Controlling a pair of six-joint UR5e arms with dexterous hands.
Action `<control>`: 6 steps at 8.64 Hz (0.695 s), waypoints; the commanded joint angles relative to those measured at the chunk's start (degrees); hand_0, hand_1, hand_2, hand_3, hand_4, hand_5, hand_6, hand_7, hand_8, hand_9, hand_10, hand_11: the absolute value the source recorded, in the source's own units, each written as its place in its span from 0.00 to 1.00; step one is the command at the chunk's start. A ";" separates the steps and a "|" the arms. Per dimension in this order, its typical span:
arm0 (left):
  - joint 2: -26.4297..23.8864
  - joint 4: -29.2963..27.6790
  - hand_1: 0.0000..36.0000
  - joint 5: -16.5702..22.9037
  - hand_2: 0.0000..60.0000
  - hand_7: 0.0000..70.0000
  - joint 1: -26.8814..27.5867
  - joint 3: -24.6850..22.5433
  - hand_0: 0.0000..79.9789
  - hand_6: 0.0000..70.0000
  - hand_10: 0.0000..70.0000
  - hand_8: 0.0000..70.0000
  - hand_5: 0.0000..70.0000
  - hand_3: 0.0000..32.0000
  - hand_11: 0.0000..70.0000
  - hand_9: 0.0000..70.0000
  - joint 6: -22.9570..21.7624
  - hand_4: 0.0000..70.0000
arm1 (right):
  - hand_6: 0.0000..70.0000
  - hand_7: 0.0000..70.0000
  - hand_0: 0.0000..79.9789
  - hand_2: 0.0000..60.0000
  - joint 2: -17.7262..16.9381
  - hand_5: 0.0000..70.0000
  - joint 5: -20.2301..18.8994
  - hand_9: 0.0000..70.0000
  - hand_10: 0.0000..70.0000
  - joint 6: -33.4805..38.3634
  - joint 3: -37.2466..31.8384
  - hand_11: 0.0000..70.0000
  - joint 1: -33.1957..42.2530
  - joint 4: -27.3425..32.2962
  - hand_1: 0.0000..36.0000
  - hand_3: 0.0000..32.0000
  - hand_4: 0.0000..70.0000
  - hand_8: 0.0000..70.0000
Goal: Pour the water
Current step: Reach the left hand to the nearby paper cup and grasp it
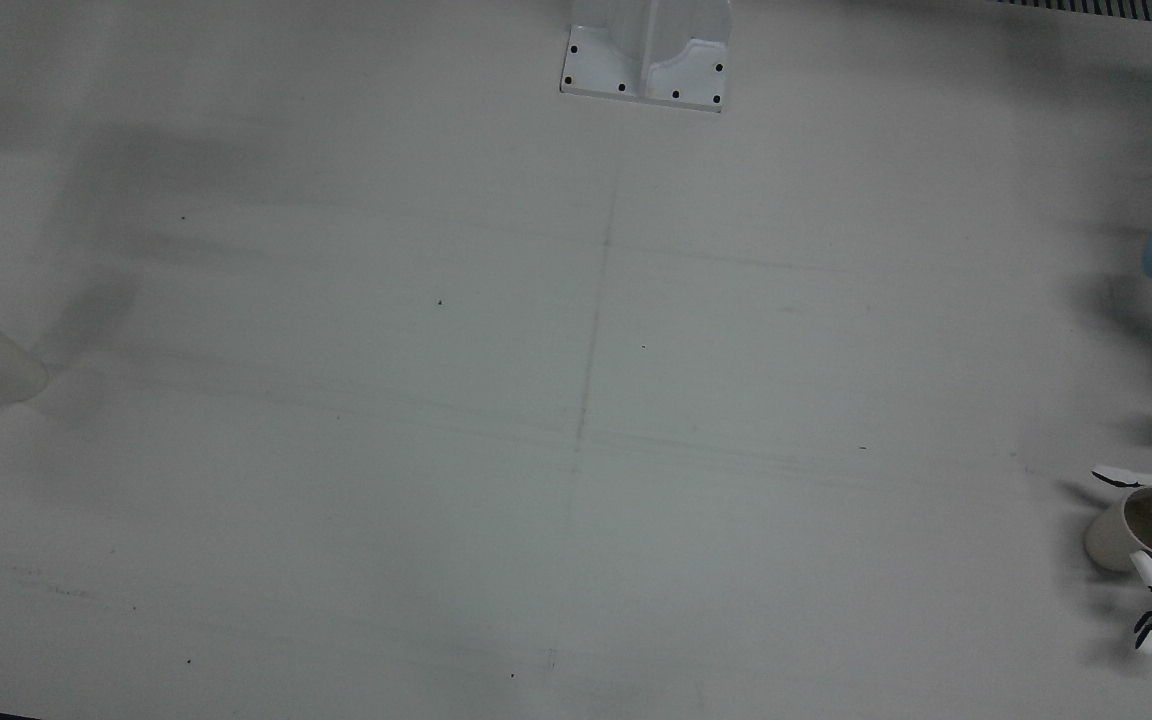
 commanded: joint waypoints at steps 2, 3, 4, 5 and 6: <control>-0.04 9.41 1.00 0.10 1.00 0.10 -0.17 -8.39 1.00 0.15 0.06 0.02 1.00 0.00 0.15 0.00 -8.31 0.32 | 0.14 0.08 0.65 0.45 0.35 0.10 0.09 0.04 0.00 0.62 -0.72 0.00 -0.44 1.25 0.73 0.00 0.00 0.03; 0.05 12.14 1.00 -0.08 1.00 0.11 -0.26 -11.65 1.00 0.15 0.05 0.02 1.00 0.00 0.15 0.00 -10.43 0.31 | 0.14 0.06 0.65 0.46 0.78 0.10 0.00 0.04 0.00 0.53 -4.39 0.00 -0.97 4.04 0.73 0.00 0.00 0.03; -0.03 16.43 1.00 -0.08 1.00 0.11 -0.26 -16.30 1.00 0.15 0.05 0.01 1.00 0.00 0.14 0.00 -10.89 0.29 | 0.15 0.08 0.65 0.47 2.44 0.10 0.09 0.07 0.00 0.18 -10.51 0.00 -1.41 9.64 0.73 0.00 0.00 0.05; -0.21 20.04 1.00 -0.51 1.00 0.11 0.00 -20.69 1.00 0.14 0.05 0.02 1.00 0.00 0.14 0.00 -10.89 0.28 | 0.17 0.08 0.66 0.50 5.68 0.11 0.00 0.02 0.00 -0.17 -17.62 0.00 -2.46 13.96 0.75 0.00 0.00 0.03; -0.56 23.47 1.00 -1.30 1.00 0.12 0.09 -24.30 1.00 0.14 0.05 0.02 1.00 0.00 0.14 0.00 -11.68 0.28 | 0.20 0.15 0.68 0.57 9.10 0.12 -0.08 0.05 0.00 -0.26 -24.48 0.00 -3.86 17.74 0.82 0.00 0.00 0.04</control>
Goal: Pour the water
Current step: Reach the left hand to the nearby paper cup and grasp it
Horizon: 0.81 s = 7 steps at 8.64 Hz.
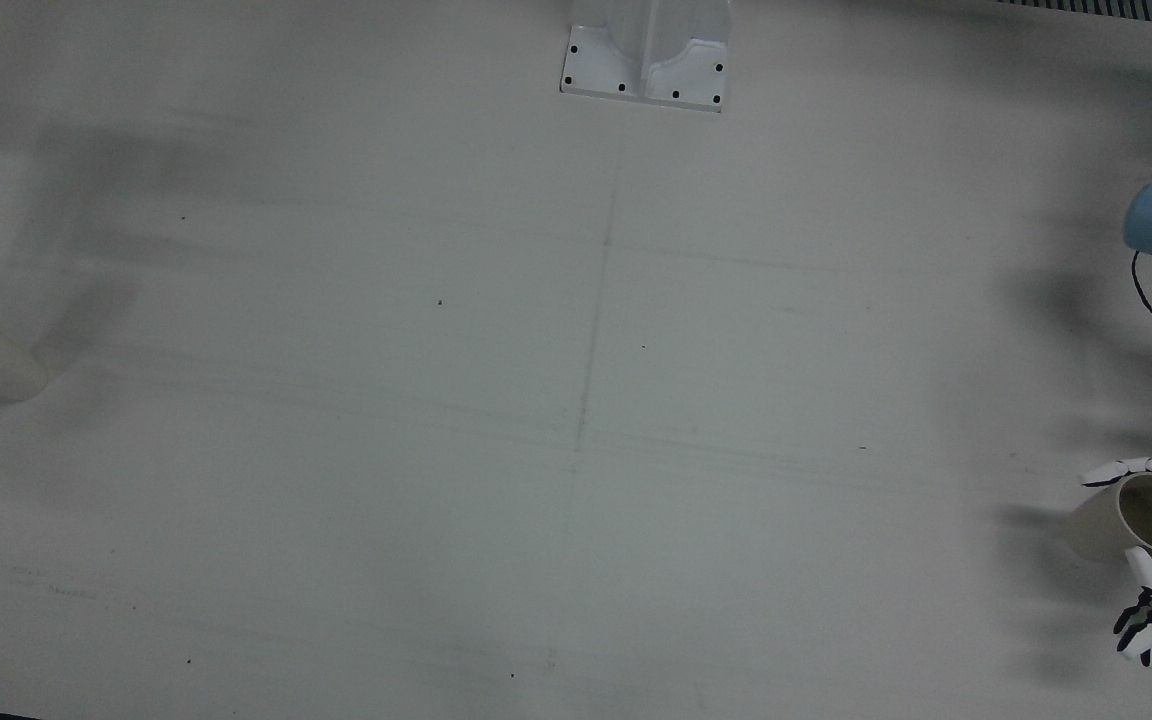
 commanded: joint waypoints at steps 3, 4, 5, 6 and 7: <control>-2.15 12.93 1.00 -1.28 1.00 0.12 0.06 -11.71 1.00 0.15 0.05 0.02 1.00 0.00 0.14 0.00 -4.27 0.29 | 0.19 0.13 0.71 0.65 8.65 0.13 -0.04 0.04 0.00 -1.21 -24.88 0.00 -7.08 18.35 0.91 0.00 0.00 0.03; -2.15 13.47 1.00 -1.10 1.00 0.12 0.06 -12.24 1.00 0.14 0.05 0.01 1.00 0.00 0.14 0.00 -4.35 0.27 | 0.19 0.14 0.73 0.62 7.07 0.13 -0.12 0.04 0.00 -1.39 -24.80 0.00 -7.17 19.23 0.92 0.00 0.00 0.03; -2.15 14.00 1.00 -1.28 1.00 0.12 -0.03 -13.03 1.00 0.14 0.05 0.01 1.00 0.00 0.14 0.00 -4.36 0.27 | 0.17 0.11 0.71 0.42 7.06 0.12 -0.30 0.01 0.00 -2.00 -24.54 0.00 -8.31 19.41 0.83 0.00 0.00 0.02; -2.15 14.09 1.00 -1.54 1.00 0.12 -0.03 -13.04 1.00 0.14 0.04 0.01 1.00 0.00 0.13 0.00 -4.44 0.26 | 0.16 0.11 0.70 0.27 6.97 0.11 -0.30 0.01 0.00 -4.01 -24.01 0.00 -9.54 19.33 0.75 0.00 0.00 0.02; -2.07 14.09 1.00 -1.54 1.00 0.11 -0.03 -13.04 1.00 0.14 0.04 0.01 1.00 0.00 0.13 0.00 -4.44 0.25 | 0.14 0.08 0.70 0.21 6.62 0.11 -0.30 0.00 0.00 -6.21 -23.31 0.00 -10.42 19.24 0.72 0.00 0.00 0.01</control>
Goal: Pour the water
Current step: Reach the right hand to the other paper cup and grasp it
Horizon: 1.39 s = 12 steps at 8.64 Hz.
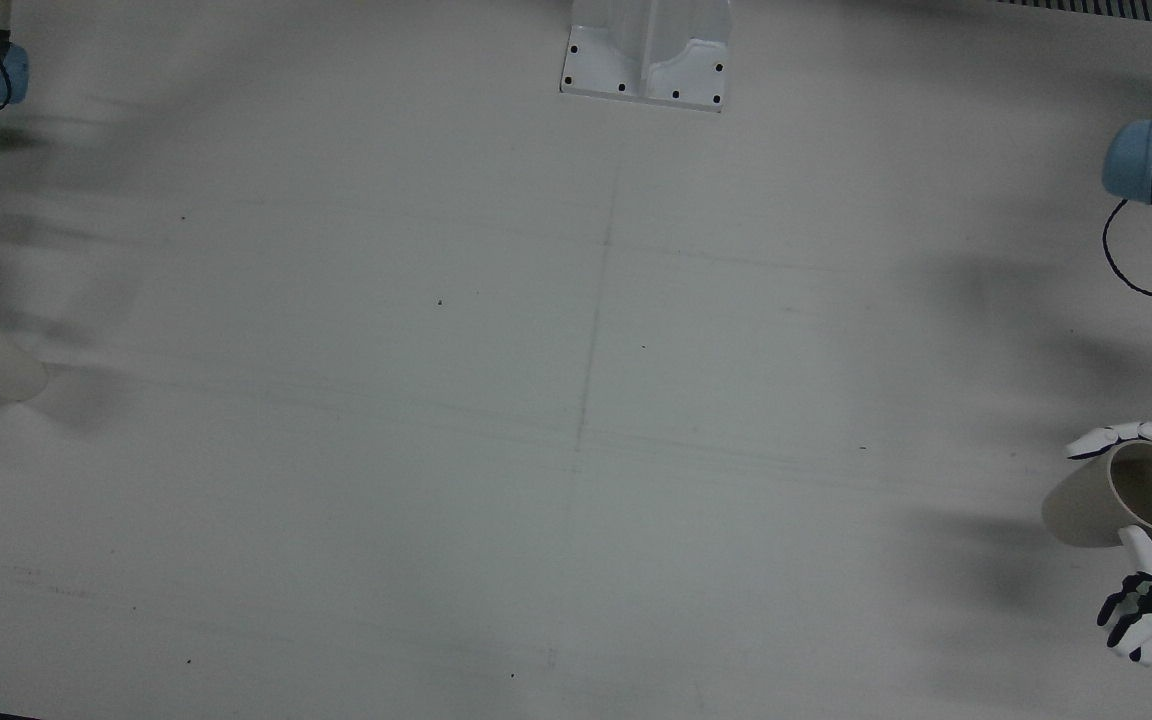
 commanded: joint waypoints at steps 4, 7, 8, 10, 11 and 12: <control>0.76 -0.36 1.00 -0.75 1.00 0.11 -0.12 -0.33 1.00 0.13 0.05 0.02 1.00 0.00 0.14 0.00 -0.21 0.23 | 0.16 0.11 0.72 0.54 -0.11 0.13 0.64 0.00 0.00 -8.86 3.48 0.00 -5.03 -0.44 0.91 0.00 0.00 0.02; 2.07 -1.32 1.00 -1.10 1.00 0.10 -0.13 -0.42 1.00 0.12 0.05 0.01 1.00 0.00 0.14 0.00 -0.65 0.21 | 0.19 0.21 0.72 0.53 0.60 0.13 0.99 0.02 0.00 -10.53 4.71 0.00 -6.97 -2.71 0.88 0.00 0.00 0.02; 2.52 -1.85 1.00 -1.10 1.00 0.10 -0.13 -0.42 1.00 0.12 0.04 0.02 1.00 0.00 0.14 0.00 -0.65 0.21 | 0.19 0.22 0.72 0.49 0.60 0.12 0.99 0.02 0.00 -11.41 6.11 0.00 -7.24 -3.94 0.87 0.00 0.00 0.02; 2.52 -2.03 1.00 -1.10 1.00 0.10 -0.21 -0.42 1.00 0.12 0.05 0.01 1.00 0.00 0.14 0.00 -0.65 0.21 | 0.19 0.21 0.71 0.48 0.69 0.12 2.82 0.02 0.00 -12.12 8.13 0.00 -8.63 -4.48 0.85 0.02 0.00 0.02; 2.96 -2.47 1.00 -1.10 1.00 0.10 -0.13 -0.42 1.00 0.12 0.04 0.01 1.00 0.00 0.14 0.00 -0.74 0.20 | 0.25 0.36 0.73 0.61 0.60 0.14 4.23 0.10 0.00 -12.03 10.23 0.00 -10.30 -7.79 0.92 0.00 0.00 0.05; 3.66 -2.99 1.00 -1.10 1.00 0.09 -0.13 -0.42 1.00 0.11 0.04 0.01 1.00 0.00 0.13 0.00 -0.74 0.19 | 0.40 0.61 0.79 0.77 0.60 0.18 4.33 0.30 0.00 -12.29 13.38 0.00 -11.71 -12.69 1.00 0.00 0.12 0.19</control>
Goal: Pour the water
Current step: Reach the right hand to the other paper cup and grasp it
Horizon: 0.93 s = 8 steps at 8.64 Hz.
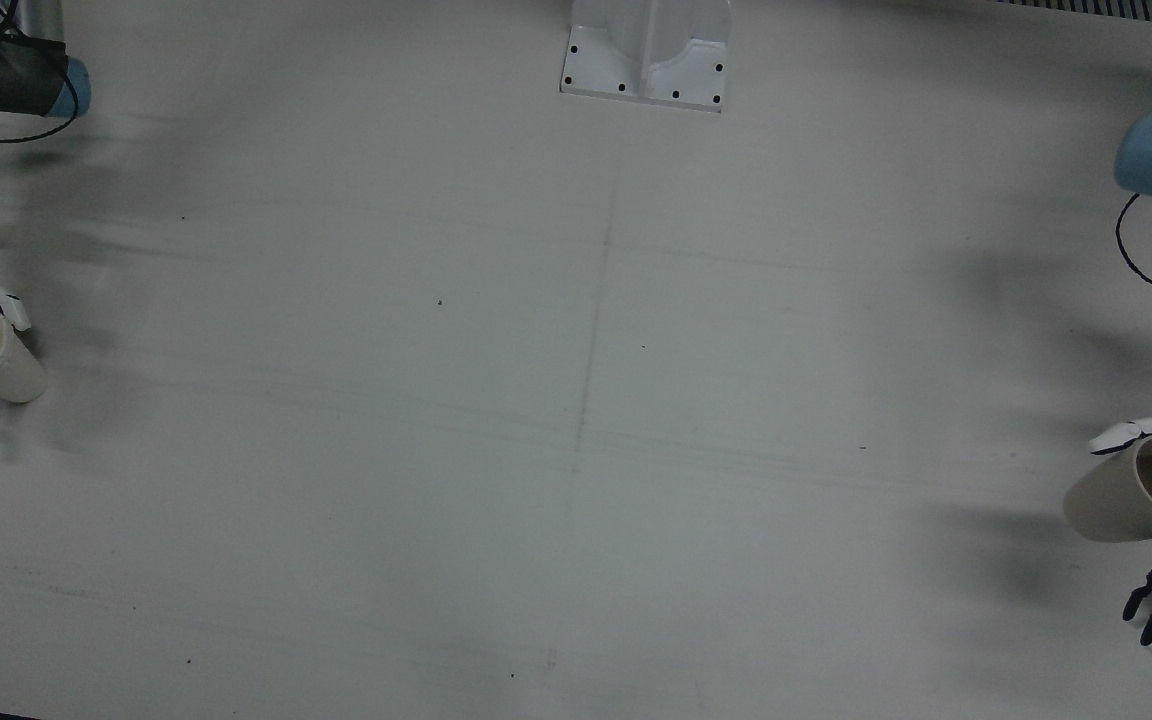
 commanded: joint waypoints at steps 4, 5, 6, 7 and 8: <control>0.26 1.53 1.00 0.52 1.00 0.10 1.52 -3.24 1.00 0.13 0.05 0.01 1.00 0.00 0.14 0.00 0.81 0.22 | 0.89 1.00 1.00 1.00 -0.81 0.38 2.43 1.00 0.18 -0.50 21.55 0.33 2.27 -17.16 1.00 0.00 0.19 0.87; -3.15 5.04 1.00 0.44 1.00 0.11 4.05 -4.30 1.00 0.13 0.04 0.01 1.00 0.00 0.13 0.00 0.73 0.24 | 0.89 1.00 1.00 1.00 -0.81 0.38 1.64 1.00 0.13 -0.67 29.54 0.26 6.75 -24.28 1.00 0.00 0.23 0.84; -9.27 10.29 1.00 0.26 1.00 0.12 7.21 -4.23 1.00 0.14 0.04 0.02 1.00 0.00 0.13 0.00 0.82 0.26 | 0.87 1.00 1.00 1.00 0.15 0.38 1.11 1.00 0.12 -0.85 35.45 0.23 8.54 -30.70 1.00 0.00 0.21 0.83; -16.38 15.65 1.00 0.17 1.00 0.12 10.81 -3.44 1.00 0.15 0.04 0.02 1.00 0.00 0.13 0.00 0.90 0.27 | 0.89 1.00 1.00 1.00 4.94 0.38 1.28 1.00 0.13 -1.11 37.42 0.25 10.21 -36.16 1.00 0.00 0.25 0.82; -23.76 20.40 1.00 0.09 1.00 0.12 15.11 -2.04 1.00 0.14 0.04 0.02 1.00 0.00 0.13 0.00 1.51 0.26 | 0.94 1.00 1.00 1.00 9.60 0.38 1.37 1.00 0.15 -1.20 38.31 0.28 11.62 -40.48 1.00 0.00 0.34 0.82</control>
